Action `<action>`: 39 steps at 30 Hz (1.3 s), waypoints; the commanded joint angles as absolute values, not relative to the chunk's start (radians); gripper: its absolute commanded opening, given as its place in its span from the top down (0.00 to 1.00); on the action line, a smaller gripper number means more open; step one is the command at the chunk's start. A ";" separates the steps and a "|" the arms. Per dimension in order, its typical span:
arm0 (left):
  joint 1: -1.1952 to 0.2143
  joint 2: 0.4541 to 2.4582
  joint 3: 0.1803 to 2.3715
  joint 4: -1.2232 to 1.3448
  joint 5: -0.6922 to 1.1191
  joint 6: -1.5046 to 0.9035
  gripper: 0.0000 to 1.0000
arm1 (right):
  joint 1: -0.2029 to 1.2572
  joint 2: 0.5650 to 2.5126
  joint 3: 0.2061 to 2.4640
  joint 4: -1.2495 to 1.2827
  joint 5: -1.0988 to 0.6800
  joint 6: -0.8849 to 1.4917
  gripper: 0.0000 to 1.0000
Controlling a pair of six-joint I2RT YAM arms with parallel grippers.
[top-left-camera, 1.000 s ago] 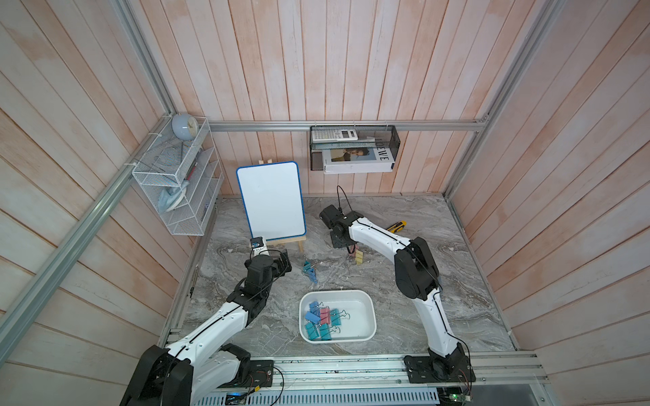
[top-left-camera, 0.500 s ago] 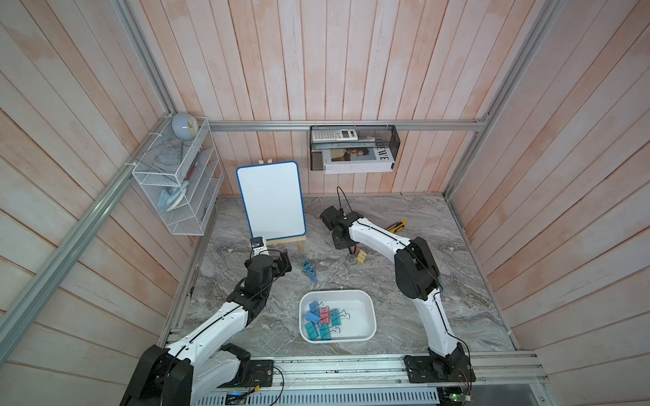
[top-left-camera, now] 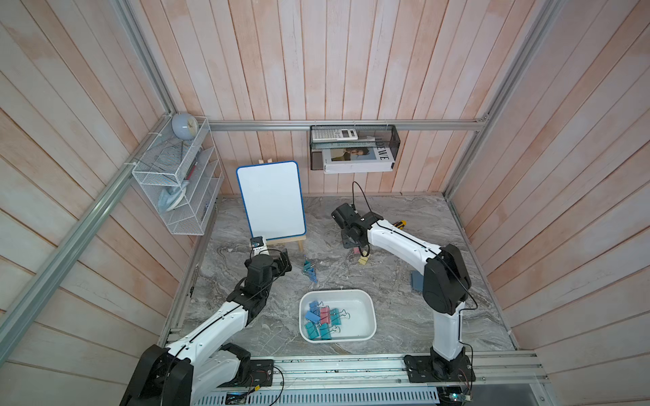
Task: Put the binder clips in the storage box
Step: Pick up the binder clip at the center of the board, then place the binder clip in the storage box.
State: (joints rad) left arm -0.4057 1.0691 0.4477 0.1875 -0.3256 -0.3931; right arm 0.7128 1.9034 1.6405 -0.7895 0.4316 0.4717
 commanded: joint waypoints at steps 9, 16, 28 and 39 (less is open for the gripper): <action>-0.402 1.049 0.444 0.195 -0.323 -0.386 0.00 | 0.720 1.403 1.224 -0.488 0.192 0.651 1.00; -0.402 1.047 0.441 0.198 -0.321 -0.390 0.00 | 0.719 1.088 0.947 -0.405 0.009 0.849 1.00; -0.402 1.065 0.433 0.224 -0.301 -0.387 0.00 | 0.833 0.842 0.591 -0.304 -0.145 1.090 1.00; -0.402 1.085 0.438 0.232 -0.294 -0.391 0.00 | 1.031 0.885 0.480 -0.275 -0.044 1.187 1.00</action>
